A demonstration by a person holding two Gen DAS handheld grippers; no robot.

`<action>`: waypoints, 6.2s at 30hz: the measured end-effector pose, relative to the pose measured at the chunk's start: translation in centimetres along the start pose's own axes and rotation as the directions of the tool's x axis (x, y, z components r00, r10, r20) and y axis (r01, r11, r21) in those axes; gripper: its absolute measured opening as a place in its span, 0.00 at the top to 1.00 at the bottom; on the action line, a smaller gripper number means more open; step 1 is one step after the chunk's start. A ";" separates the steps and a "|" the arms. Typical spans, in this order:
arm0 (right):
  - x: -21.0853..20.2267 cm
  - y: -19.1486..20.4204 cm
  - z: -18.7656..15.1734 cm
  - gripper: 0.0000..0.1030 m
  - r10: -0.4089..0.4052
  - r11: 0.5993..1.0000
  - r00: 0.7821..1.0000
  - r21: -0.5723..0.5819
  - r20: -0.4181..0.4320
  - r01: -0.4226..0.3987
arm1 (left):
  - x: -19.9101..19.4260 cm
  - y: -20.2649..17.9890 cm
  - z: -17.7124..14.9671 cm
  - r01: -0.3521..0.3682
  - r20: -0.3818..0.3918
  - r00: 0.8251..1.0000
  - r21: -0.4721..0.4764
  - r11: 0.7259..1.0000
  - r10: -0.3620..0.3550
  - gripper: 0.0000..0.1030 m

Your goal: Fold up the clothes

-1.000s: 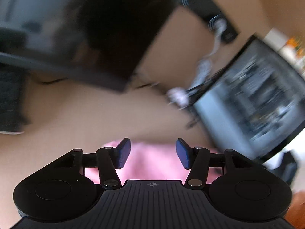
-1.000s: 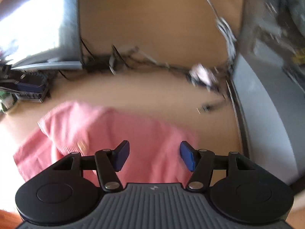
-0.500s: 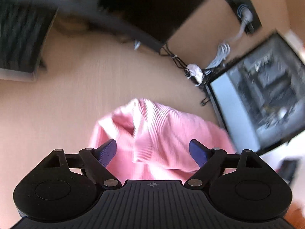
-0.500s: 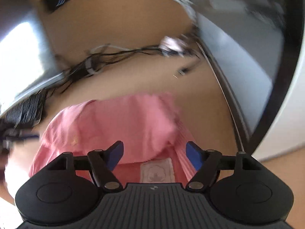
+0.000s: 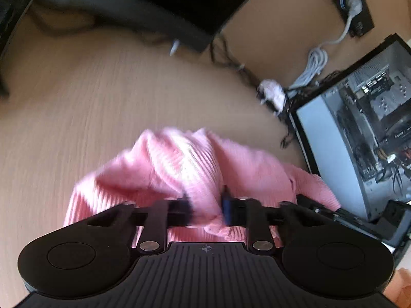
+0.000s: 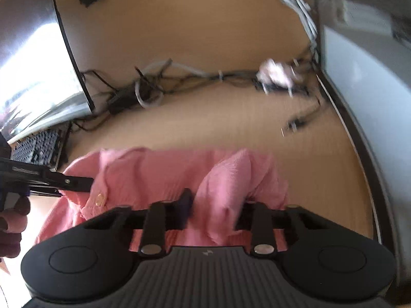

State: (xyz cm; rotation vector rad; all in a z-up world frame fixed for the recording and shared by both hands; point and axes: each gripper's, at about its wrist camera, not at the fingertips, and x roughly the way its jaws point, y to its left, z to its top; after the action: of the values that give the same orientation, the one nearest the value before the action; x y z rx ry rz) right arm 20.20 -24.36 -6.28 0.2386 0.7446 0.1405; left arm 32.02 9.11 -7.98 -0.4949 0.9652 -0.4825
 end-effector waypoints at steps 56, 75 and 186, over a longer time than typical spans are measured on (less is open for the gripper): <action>-0.3 8.2 -6.4 0.00 0.001 0.978 0.993 -0.206 -0.122 -0.026 | -3.4 -1.5 -5.8 -0.026 -0.015 1.000 0.051 0.998 0.027 0.05; -0.7 7.0 -4.5 0.00 -0.036 0.984 0.990 -0.177 -0.138 0.012 | -6.3 -0.5 -8.5 0.191 -0.055 0.976 -0.237 0.953 -0.209 0.03; -2.0 6.8 -5.7 0.42 0.232 0.922 0.828 -0.155 -0.511 -0.354 | -6.9 -10.1 -17.7 -0.128 -0.032 0.941 0.890 0.439 0.338 0.06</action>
State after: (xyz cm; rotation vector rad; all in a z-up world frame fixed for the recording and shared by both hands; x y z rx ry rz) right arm 14.56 -17.31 -7.23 0.0779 1.1802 0.6045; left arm 11.77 2.08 -5.97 0.6730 0.8233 -0.7146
